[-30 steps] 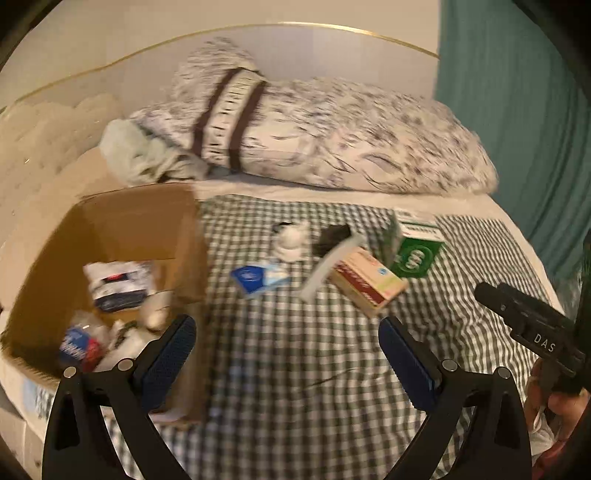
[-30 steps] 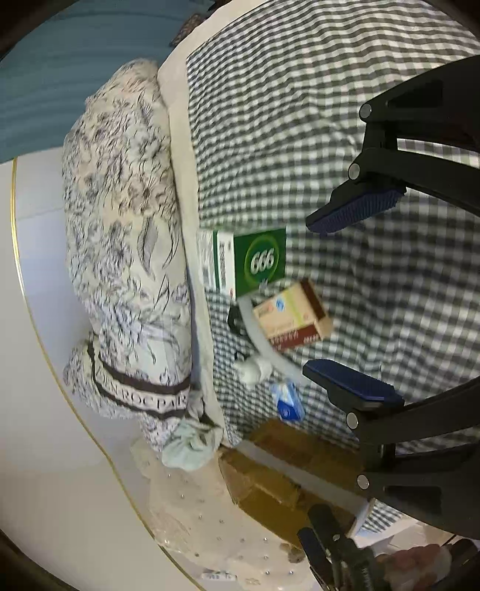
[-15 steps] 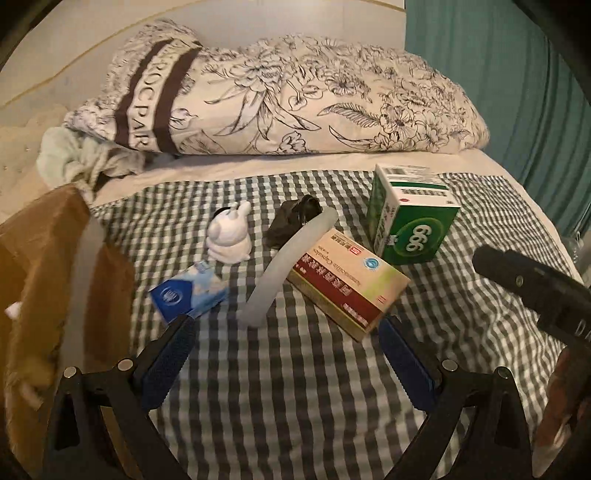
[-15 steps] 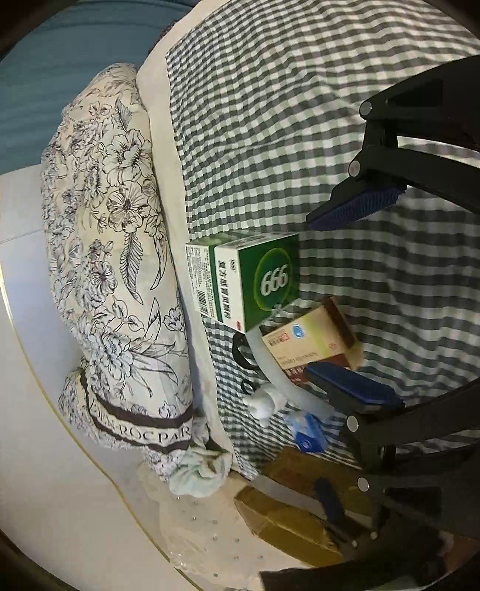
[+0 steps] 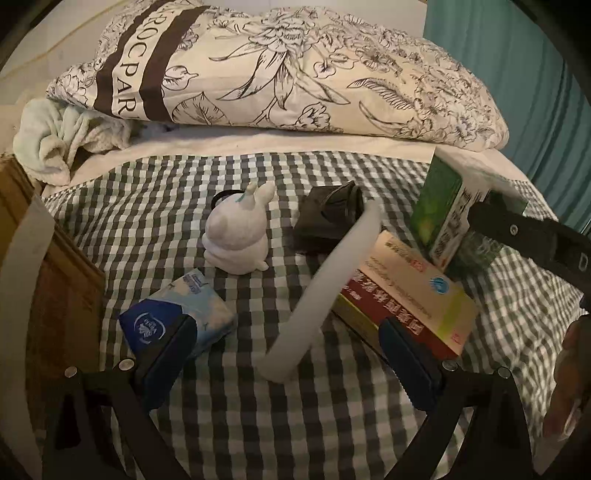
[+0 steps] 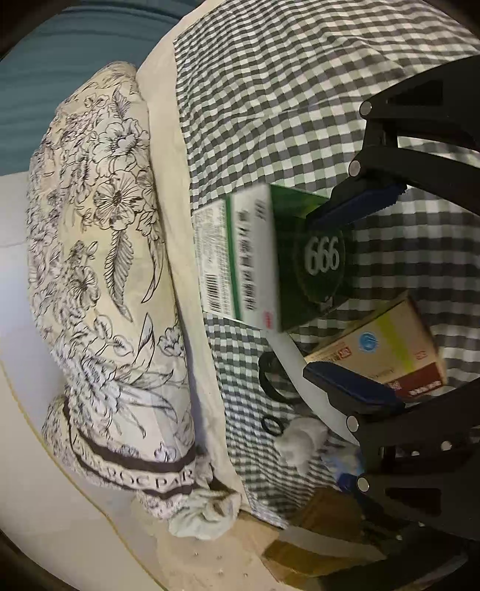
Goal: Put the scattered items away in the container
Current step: 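Grasp the white plastic tube with the left tool while the right tool grasps the green medicine box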
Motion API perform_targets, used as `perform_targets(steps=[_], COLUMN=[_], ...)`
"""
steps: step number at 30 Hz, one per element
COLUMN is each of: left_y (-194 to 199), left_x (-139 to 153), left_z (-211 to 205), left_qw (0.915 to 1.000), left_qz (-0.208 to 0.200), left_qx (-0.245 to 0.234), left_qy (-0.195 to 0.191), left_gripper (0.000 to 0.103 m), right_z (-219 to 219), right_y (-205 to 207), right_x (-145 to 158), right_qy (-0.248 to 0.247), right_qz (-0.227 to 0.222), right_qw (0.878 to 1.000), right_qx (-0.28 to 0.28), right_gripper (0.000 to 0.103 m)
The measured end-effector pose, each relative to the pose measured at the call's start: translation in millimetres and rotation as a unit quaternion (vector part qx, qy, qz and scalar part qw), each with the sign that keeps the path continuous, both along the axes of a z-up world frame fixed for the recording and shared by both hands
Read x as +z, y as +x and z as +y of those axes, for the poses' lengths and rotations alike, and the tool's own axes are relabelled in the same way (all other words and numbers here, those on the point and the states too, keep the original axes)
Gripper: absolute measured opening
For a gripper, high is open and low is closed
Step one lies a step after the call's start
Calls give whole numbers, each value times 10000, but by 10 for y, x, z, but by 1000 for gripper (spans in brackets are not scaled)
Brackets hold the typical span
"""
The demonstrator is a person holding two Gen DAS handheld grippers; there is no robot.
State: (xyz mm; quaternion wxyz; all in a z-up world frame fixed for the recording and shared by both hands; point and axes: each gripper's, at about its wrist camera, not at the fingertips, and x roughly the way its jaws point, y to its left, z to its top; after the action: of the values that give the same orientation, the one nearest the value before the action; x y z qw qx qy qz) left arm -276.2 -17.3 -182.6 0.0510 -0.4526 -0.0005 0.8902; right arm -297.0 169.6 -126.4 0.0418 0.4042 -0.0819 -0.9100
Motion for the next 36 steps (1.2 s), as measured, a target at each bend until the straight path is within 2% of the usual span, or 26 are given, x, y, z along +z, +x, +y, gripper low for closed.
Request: perform_targets(steps=[6,8,10,14,16,20,24,28,29,35,36], left_y=[-65,-66,-78,-102,-89,-54,-16,-8,-2,-60,-71], left_x=[-42,-35,-30,-39,-48,-33,3,-25,-26,-76,-80], left_z=[-30,-26,-16,-29,-53,-70,-57,3,10,-30,-30], left_qw=[10000,10000,10000,9999,9998,9999,9995,9993,9991,9974,9967], left_qz=[14,36,66,84,93,119,224,229,258,240,237], left_qx=[29,11,-10,-54,-66,-56,-176,-298,-340,-466,-503], left_qy=[63,47,19,101,155,77,136,2,17,504,583], left_gripper=[101,101,101,101,98,97,97,96,96,85,77], right_z=[-6,44,99,120,100,29,-96,-111,-75,191,242], right_y=[-71,0,13,-58,-86,-133,-115,-246,-249,9,82], right_x=[-50,-39,-60,-115,-130,-151,-125,-279,-307,-238,-221], right_qy=[659,646,552,431,428,262,452,897,857,215,68], right_qz=[-31,71,98,113,161,70,304,218,200,223,207], right_qw=[9973,9973,9979,9987,9987,9994,9980,9944,9947,9991,9994], right_qx=[-315,-330,-323,-255,-243,-232,-327,-523,-532,-297,-259], right_gripper=[73,75,85,85,86,86,90,89,81,80,80])
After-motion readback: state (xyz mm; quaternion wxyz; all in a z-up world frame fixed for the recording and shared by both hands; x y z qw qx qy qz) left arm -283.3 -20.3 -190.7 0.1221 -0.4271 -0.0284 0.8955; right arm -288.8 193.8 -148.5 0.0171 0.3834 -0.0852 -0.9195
